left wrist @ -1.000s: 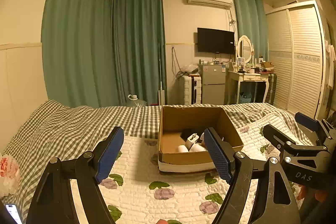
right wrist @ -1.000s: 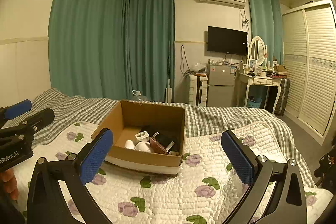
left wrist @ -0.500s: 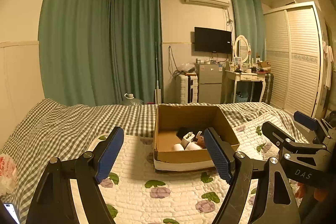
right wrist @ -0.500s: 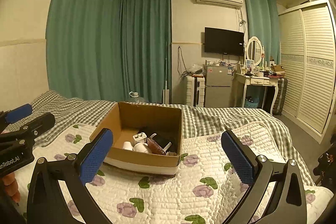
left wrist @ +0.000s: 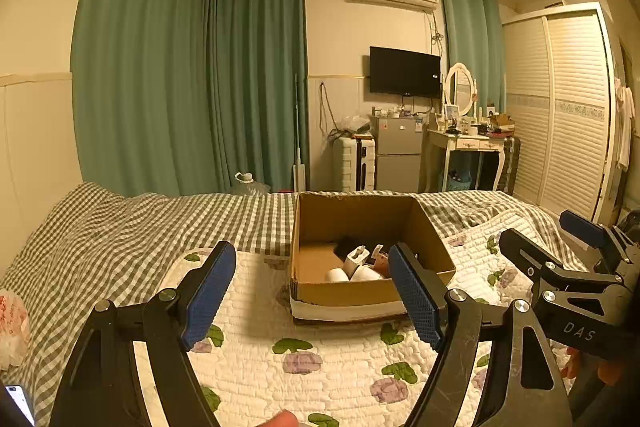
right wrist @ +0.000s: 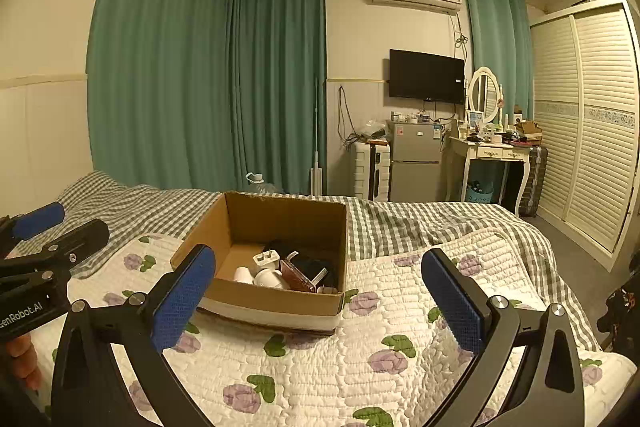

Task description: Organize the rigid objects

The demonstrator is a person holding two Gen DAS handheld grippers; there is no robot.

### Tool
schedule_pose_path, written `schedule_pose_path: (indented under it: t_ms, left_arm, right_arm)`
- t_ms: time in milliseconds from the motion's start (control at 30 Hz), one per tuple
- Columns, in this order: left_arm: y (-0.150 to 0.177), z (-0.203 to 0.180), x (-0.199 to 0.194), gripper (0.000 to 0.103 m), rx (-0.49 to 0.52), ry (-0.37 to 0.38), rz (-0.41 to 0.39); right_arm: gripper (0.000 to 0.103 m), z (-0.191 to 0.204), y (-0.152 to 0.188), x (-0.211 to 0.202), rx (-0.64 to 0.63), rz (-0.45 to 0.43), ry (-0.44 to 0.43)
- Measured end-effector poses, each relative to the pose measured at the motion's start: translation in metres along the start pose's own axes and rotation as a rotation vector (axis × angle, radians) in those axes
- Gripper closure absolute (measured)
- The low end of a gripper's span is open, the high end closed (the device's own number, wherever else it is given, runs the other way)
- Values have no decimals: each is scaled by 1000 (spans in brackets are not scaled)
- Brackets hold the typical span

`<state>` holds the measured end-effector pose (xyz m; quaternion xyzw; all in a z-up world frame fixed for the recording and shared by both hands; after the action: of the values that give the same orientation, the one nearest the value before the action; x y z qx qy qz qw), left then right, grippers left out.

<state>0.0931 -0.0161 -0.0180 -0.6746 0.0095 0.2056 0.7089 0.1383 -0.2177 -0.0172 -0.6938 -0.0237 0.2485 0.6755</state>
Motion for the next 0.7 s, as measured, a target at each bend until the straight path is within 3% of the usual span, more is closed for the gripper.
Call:
schedule_pose_path:
  t_ms: [700]
  left_arm:
    - [0, 0, 0, 22, -4, 8, 4]
  right_arm:
    - [0, -2, 2, 3, 4, 3, 6]
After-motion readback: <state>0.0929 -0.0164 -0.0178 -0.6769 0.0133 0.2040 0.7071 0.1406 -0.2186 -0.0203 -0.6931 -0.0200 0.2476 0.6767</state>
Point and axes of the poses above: each gripper's, at about its wrist camera, not at the fingertips, and x roughly the way its jaws point, z to its left, y to its underside, the point moved 6 cm from there along x, roughly the way its jaws point, and after that the axes turned 12 degrees about -y, right-handed, at the moved point
